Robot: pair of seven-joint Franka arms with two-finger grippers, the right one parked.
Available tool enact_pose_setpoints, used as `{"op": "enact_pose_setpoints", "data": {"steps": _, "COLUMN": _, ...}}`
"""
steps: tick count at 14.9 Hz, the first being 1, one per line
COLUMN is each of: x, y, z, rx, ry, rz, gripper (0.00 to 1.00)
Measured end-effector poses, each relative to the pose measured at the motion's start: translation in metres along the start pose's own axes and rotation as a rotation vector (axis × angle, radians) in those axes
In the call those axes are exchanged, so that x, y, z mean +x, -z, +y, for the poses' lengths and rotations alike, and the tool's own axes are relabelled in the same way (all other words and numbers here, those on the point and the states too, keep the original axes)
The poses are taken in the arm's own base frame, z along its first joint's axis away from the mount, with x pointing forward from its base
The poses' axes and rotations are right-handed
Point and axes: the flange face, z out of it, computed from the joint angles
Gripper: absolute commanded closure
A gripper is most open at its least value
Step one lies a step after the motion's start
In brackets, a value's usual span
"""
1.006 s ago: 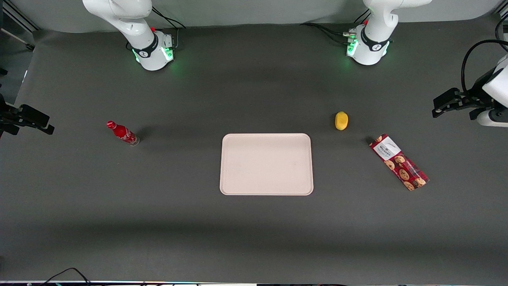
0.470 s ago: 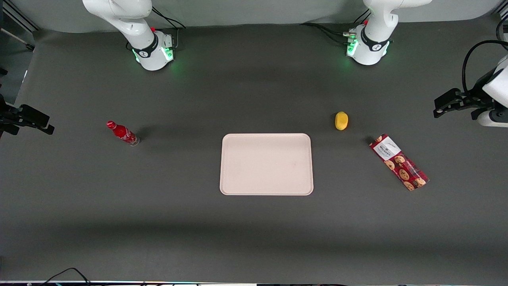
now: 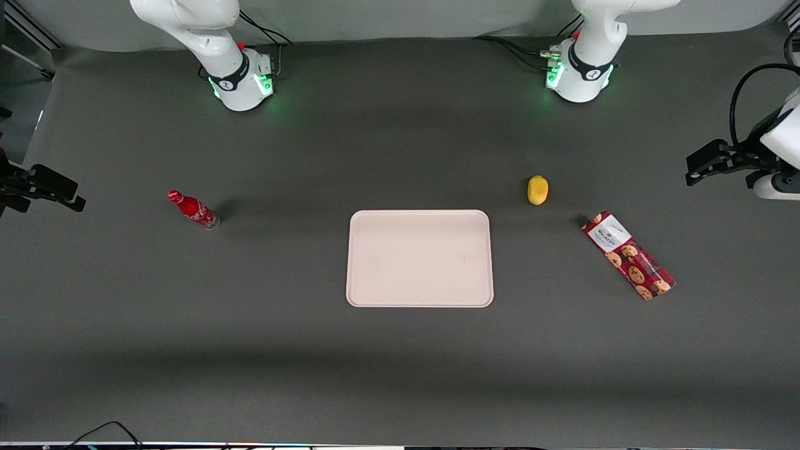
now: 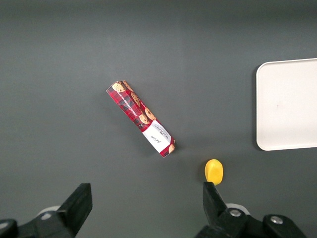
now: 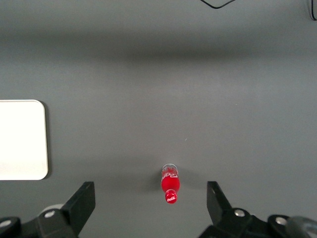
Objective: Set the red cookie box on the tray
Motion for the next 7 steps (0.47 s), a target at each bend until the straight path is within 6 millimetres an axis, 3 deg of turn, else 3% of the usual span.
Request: {"op": "enact_pose_setpoints", "data": {"steps": 7, "x": 0.0012, "y": -0.0025, "z": -0.0002, "rx": 0.0, "ry": 0.033, "rz": -0.004, "gripper": 0.0}}
